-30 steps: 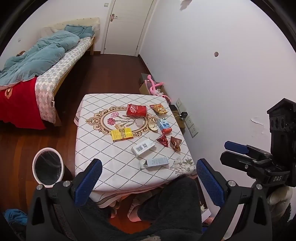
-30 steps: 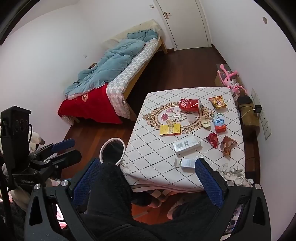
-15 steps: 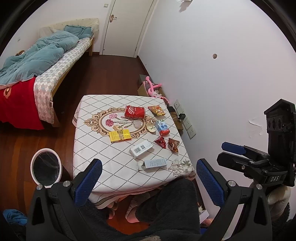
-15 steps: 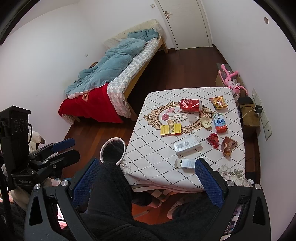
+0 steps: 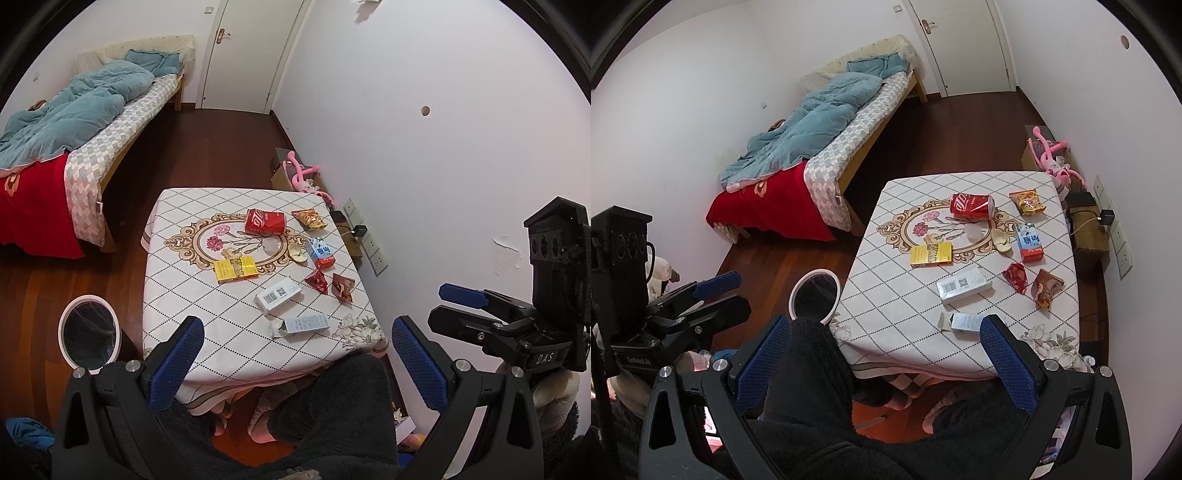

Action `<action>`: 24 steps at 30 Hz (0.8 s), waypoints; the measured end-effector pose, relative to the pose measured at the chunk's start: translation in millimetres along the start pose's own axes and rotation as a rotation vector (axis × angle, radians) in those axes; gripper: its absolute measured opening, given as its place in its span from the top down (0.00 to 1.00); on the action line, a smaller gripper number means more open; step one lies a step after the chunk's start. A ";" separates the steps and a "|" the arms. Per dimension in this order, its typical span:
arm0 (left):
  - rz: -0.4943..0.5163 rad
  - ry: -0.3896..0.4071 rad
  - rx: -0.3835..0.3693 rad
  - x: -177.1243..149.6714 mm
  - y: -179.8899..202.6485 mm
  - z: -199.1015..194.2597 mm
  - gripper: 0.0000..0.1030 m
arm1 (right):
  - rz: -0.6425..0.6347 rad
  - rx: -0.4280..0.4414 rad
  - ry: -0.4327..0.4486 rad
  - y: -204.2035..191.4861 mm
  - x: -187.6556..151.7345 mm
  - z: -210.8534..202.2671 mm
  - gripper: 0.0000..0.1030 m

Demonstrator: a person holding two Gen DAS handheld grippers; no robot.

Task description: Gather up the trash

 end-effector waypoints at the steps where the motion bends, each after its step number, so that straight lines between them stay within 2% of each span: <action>1: 0.001 0.001 -0.001 -0.2 0.6 -0.1 0.00 | 0.001 -0.001 0.001 0.8 0.4 -0.8 0.00; 24: 0.007 0.005 -0.006 1.0 2.8 2.6 0.00 | -0.011 -0.002 0.006 0.4 -2.3 -3.9 0.00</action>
Point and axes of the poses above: each gripper's, at about its wrist camera, not at the fingertips, and z roughly the way its jaws point, y to its right, x to its top, the point moved 1 cm from there along z, roughly the way its jaws point, and after that the axes turned 12 degrees about -x, right-handed, at the moved point
